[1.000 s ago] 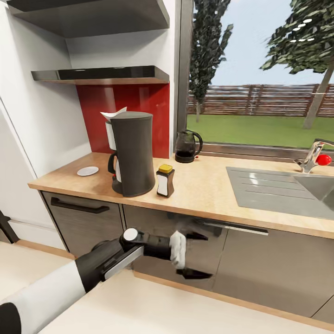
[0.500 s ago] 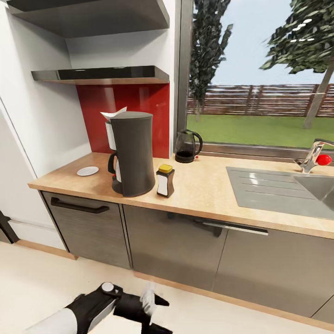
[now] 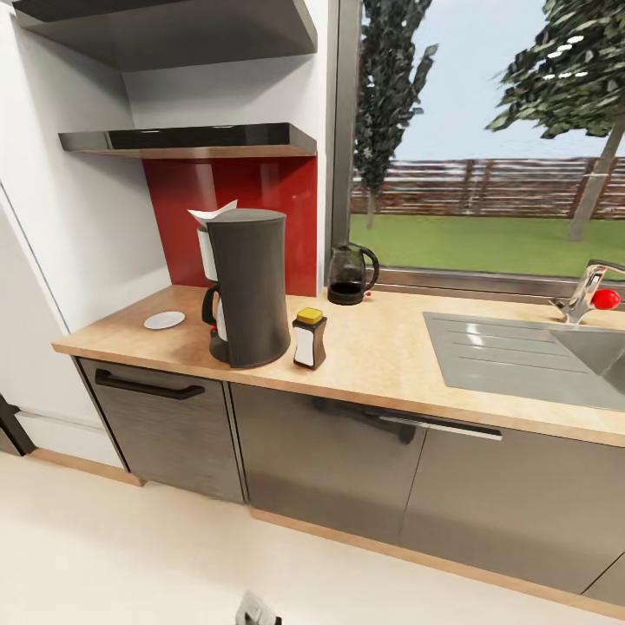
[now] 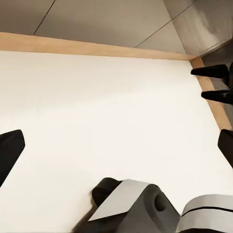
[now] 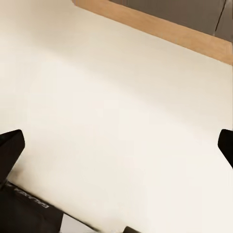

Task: Set up a coffee station on the kitchen countertop: keep the coffee maker on the countertop, move the bottle of coffee from the kitchen shelf to the counter next to the coffee maker, place a paper coffee filter on top of the coffee maker, put the saucer next to the coffee maker with the coffee cup on the saucer, and place the electric kettle next to the coffee maker.

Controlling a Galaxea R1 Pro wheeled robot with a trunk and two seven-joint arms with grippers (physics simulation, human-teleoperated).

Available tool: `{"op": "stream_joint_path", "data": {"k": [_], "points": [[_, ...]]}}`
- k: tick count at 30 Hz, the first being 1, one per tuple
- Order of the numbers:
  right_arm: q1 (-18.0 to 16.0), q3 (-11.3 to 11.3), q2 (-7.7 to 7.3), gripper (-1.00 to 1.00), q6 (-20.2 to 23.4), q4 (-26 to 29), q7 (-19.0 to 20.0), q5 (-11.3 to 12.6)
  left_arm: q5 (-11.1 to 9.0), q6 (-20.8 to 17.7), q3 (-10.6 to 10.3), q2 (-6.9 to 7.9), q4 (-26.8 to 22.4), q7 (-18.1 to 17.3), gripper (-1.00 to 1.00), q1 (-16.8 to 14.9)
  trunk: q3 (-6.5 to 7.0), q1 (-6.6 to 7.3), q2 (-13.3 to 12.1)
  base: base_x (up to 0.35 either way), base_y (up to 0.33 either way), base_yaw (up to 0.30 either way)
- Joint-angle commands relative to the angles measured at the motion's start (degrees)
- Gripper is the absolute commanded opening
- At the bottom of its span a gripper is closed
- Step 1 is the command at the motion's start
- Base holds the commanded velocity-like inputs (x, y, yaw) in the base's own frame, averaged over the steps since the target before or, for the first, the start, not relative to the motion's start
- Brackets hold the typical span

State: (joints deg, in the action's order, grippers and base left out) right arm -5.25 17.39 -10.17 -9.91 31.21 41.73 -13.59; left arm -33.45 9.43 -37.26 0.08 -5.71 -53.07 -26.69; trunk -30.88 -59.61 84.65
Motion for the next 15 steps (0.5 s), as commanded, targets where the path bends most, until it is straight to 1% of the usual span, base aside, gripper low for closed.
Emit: {"op": "stream_joint_path", "data": {"k": [1,2,3,5,6,8,9,10,11,12,15], "points": [[0.06,0.53,0.12,1.0,1.12,1.22,2.65,-0.64,-0.3,0.42,-0.43,-0.11,0.09,0.77,1.0,-0.04,-0.06,0.0,0.03,0.0,0.0,0.0],[0.09,0.58,0.13,1.0,1.6,1.52,3.42,-0.64,-0.3,0.42,-0.43,-0.26,0.1,1.36,1.0,-0.04,-0.06,0.0,0.03,0.0,0.0,0.0],[0.16,0.69,0.12,1.0,2.26,1.66,4.54,-0.62,-0.3,0.42,-0.4,-0.66,0.16,2.78,1.0,-0.02,-0.06,0.0,0.03,0.0,0.0,0.0],[0.24,0.76,0.08,1.0,2.61,1.52,5.19,-0.57,-0.3,0.42,-0.42,-1.04,0.19,4.52,1.0,0.01,-0.06,0.0,0.03,0.0,0.0,0.0],[0.29,0.79,0.02,1.0,2.63,1.46,5.42,-0.53,-0.3,0.42,-0.41,-1.4,0.22,6.5,1.0,0.1,-0.06,0.0,0.03,0.0,0.0,0.0],[0.7,0.86,-0.45,1.0,2.27,1.27,5.72,-0.46,-0.3,0.42,-0.39,-1.86,0.23,8.61,1.0,0.18,-0.06,0.0,0.03,0.0,0.0,0.0],[0.7,0.86,-0.45,1.0,2.27,1.27,5.72,-0.46,-0.3,0.42,-0.39,-1.86,0.23,8.61,1.0,0.18,-0.06,0.0,0.03,0.0,0.0,0.0],[1.03,0.93,-1.02,1.0,1.92,1.16,5.46,-0.41,-0.3,0.42,-0.38,-2.4,0.24,10.61,1.0,0.23,-0.06,0.0,0.03,0.0,0.0,0.0],[1.25,1.31,-1.56,1.0,1.7,1.07,4.9,-0.37,-0.3,0.39,-0.37,-2.98,0.25,12.15,1.0,0.28,-0.06,0.0,0.03,0.0,0.0,0.0],[1.52,4.12,-2.3,1.0,1.41,0.67,4.15,-0.32,-0.3,0.33,-0.37,-4.01,0.26,14.02,1.0,0.95,-0.06,0.0,0.03,0.0,0.0,0.0],[1.58,5.56,-2.53,1.0,1.36,0.39,3.94,-0.31,-0.3,0.29,-0.36,-4.29,0.26,14.46,1.0,1.42,-0.06,0.0,0.03,0.0,0.0,0.0]]}}
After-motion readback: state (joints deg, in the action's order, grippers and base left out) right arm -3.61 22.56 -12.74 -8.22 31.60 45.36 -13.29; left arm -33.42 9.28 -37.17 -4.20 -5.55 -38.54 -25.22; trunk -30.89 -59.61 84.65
